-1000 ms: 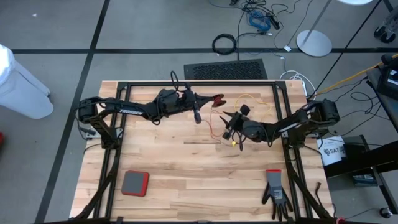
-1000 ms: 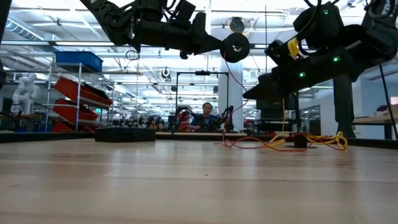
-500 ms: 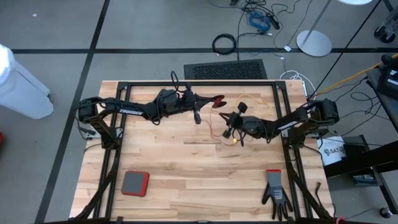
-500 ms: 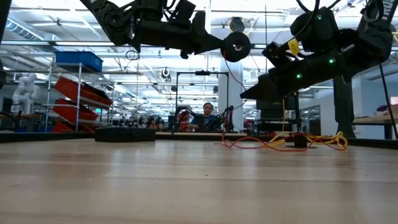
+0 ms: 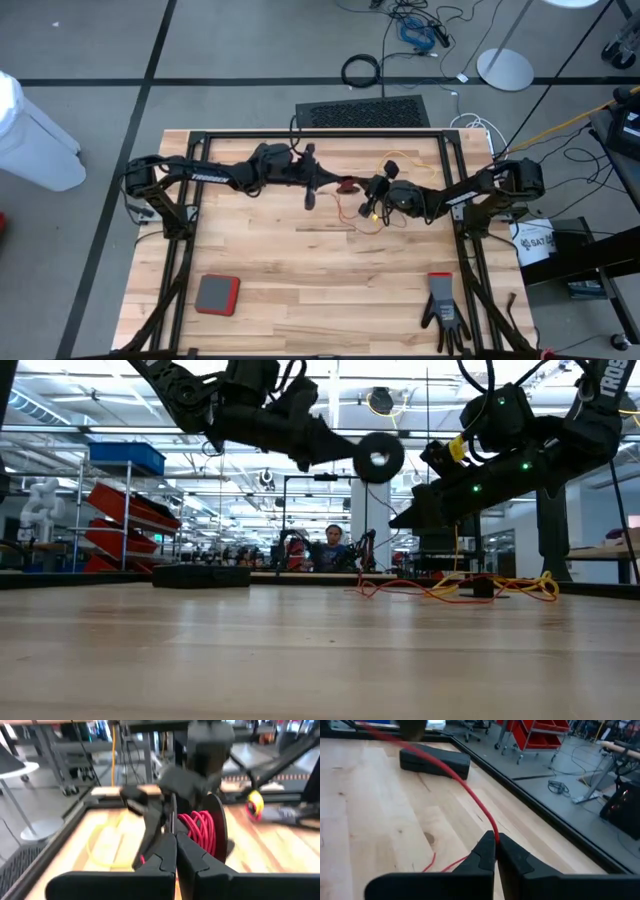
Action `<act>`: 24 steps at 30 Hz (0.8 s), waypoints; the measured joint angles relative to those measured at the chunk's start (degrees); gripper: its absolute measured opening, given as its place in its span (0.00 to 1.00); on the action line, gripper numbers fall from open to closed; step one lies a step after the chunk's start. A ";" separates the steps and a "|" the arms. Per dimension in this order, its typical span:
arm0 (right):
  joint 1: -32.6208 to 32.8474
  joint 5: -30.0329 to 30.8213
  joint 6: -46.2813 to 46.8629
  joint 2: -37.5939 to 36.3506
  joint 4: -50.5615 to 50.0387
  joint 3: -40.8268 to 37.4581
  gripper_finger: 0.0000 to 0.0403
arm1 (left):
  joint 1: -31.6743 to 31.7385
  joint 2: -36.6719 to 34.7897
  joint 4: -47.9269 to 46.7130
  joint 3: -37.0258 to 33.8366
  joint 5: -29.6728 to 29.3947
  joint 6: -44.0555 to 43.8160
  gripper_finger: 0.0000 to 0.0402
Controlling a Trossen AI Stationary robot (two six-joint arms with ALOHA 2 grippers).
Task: Coil cords
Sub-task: Coil the red wire onto the black spool
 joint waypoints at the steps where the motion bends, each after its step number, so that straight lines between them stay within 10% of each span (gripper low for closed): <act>1: -0.01 -0.06 0.30 0.00 -0.07 0.00 0.00 | 0.24 0.00 -1.31 0.00 0.12 0.87 0.00; 7: 1.19 -0.66 2.93 0.00 -1.29 0.00 0.00 | 1.10 0.00 -9.81 0.00 -0.32 5.99 0.00; 24: 3.07 -5.37 9.06 0.02 3.13 1.01 0.00 | -4.28 -0.01 -14.87 0.00 -25.93 23.94 0.00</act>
